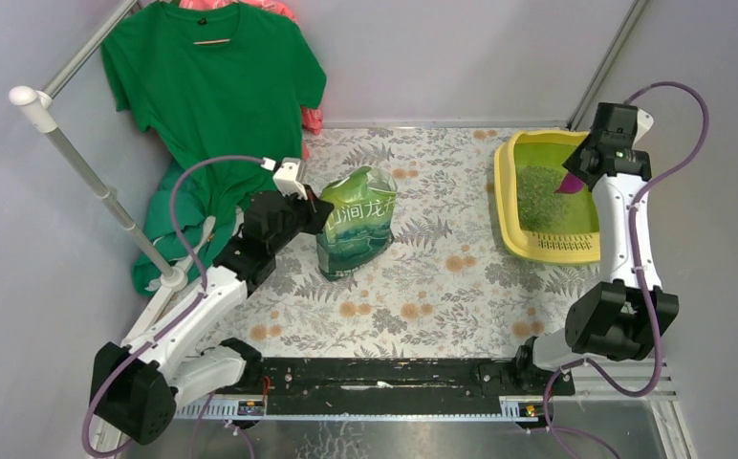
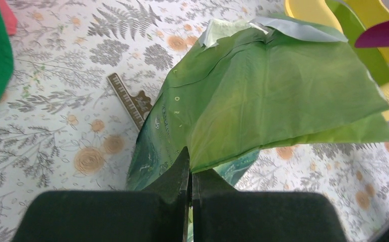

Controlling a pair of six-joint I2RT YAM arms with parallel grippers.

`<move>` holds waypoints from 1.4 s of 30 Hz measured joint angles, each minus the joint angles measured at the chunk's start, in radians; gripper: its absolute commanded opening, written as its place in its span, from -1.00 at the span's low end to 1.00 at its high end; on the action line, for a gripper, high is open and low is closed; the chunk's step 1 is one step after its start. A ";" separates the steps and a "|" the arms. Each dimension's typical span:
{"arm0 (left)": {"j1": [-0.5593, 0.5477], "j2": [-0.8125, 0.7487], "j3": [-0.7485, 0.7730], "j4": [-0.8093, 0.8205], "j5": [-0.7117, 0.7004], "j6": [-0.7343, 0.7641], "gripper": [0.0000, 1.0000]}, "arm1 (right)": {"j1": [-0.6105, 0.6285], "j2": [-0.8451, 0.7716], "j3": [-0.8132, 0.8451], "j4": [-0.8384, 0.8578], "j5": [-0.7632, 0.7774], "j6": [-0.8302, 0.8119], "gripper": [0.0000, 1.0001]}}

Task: Fill the litter box with clean litter
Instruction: 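Pour the cat litter into the litter box, then scoop the cat litter from the cat litter bag.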

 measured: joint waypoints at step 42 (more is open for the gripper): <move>0.127 0.143 -0.056 0.329 0.382 -0.075 -0.94 | 0.503 -0.183 0.121 -0.013 -0.623 -0.010 -1.00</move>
